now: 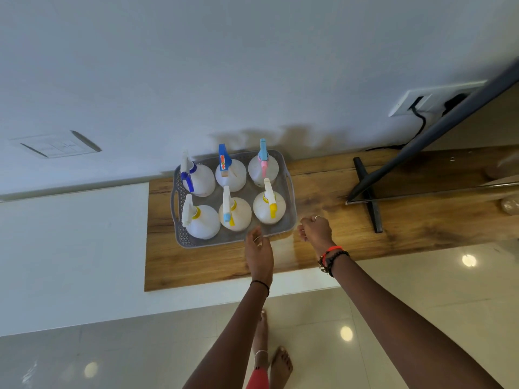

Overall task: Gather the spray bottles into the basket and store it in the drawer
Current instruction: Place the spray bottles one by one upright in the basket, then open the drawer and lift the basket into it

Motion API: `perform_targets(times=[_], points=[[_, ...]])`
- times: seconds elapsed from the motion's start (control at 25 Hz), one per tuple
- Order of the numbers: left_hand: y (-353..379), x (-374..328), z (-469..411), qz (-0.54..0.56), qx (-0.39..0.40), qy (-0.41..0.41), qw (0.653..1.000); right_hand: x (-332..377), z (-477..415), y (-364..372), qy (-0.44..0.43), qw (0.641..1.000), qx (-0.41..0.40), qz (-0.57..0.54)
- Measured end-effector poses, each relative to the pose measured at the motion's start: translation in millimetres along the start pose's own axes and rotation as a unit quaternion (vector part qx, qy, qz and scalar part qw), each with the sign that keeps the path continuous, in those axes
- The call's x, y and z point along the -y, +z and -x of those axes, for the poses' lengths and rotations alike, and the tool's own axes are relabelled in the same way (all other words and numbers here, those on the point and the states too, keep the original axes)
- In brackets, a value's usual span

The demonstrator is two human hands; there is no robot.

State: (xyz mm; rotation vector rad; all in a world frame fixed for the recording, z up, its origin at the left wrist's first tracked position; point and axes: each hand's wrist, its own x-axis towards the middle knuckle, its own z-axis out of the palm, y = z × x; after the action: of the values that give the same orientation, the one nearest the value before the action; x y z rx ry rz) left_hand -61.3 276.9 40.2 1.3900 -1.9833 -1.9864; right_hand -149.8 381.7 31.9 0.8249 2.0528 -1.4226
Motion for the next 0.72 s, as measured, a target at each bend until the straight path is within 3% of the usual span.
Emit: perform_targets(times=[0.28, 0.72], points=[[-58.5, 39.2, 29.0, -0.051, -0.023, 0.046, 0.997, -51.4, 36.7, -21.4, 0.019, 0.998, 0.026, -0.047], [-136.9, 98.6, 62.7, -0.119, -0.063, 0.034, 0.99, -136.3, 58.0, -60.8, 0.041, 0.999, -0.029, 0.003]])
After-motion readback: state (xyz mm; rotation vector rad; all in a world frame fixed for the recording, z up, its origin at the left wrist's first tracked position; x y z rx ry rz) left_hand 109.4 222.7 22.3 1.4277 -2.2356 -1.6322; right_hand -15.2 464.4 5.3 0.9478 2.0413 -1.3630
